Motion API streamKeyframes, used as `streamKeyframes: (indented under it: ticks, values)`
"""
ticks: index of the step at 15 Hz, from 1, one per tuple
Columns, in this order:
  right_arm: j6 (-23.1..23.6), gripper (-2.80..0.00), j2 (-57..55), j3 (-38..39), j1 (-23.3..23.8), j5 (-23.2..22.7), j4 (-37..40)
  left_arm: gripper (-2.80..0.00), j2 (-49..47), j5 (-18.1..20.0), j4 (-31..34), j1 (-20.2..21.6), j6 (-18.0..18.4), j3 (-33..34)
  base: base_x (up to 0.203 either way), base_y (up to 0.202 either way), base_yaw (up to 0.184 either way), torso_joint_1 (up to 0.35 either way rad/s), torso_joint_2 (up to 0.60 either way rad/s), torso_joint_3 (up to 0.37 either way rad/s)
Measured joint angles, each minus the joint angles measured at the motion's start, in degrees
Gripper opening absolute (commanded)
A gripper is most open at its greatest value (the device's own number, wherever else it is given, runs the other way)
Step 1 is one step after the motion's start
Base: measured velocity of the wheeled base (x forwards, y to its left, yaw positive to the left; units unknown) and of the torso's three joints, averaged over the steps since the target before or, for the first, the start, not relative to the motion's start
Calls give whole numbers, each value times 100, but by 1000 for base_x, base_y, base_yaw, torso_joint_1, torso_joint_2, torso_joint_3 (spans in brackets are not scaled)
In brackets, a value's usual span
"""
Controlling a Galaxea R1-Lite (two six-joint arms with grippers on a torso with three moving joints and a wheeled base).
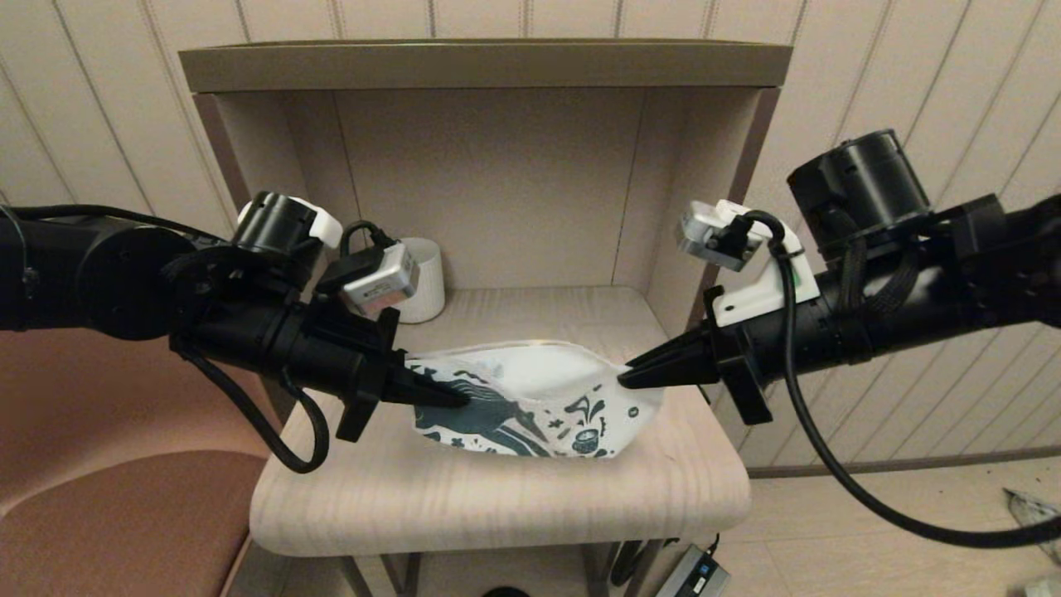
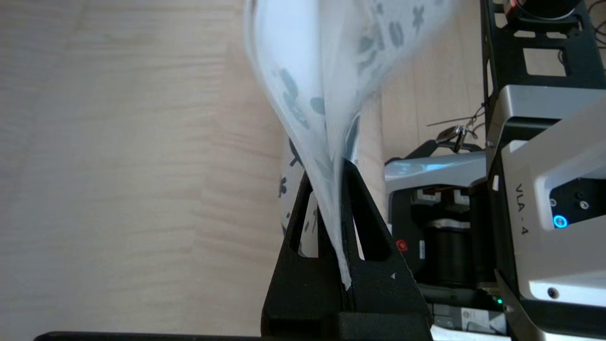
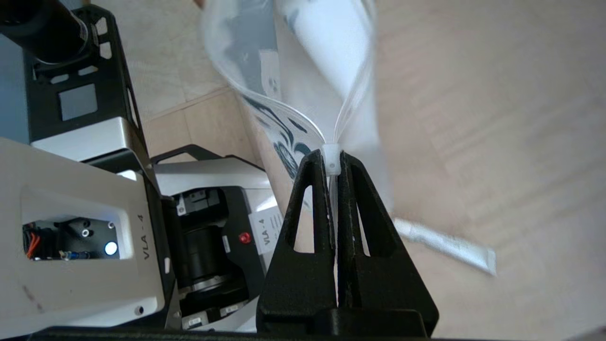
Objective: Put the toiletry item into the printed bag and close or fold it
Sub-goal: Open the storage bag
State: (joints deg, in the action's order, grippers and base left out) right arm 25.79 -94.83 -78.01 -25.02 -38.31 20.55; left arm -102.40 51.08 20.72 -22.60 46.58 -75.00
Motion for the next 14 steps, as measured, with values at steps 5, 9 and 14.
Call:
streamKeyframes:
  ticks: [5,9,14]
  values:
    - [-22,-280,-284,-228,-165,-1,-4,-280,-5,22,-4,-41,-2,-26,0,0,0,0,0,0]
    - [-74,-280,-523,-454,-393,23,2,-280,-56,25,-17,-196,-6,-61,0,0,0,0,0,0]
    - [-107,-280,-678,-599,-441,30,9,-280,-74,7,-20,-243,-4,-50,0,0,0,0,0,0]
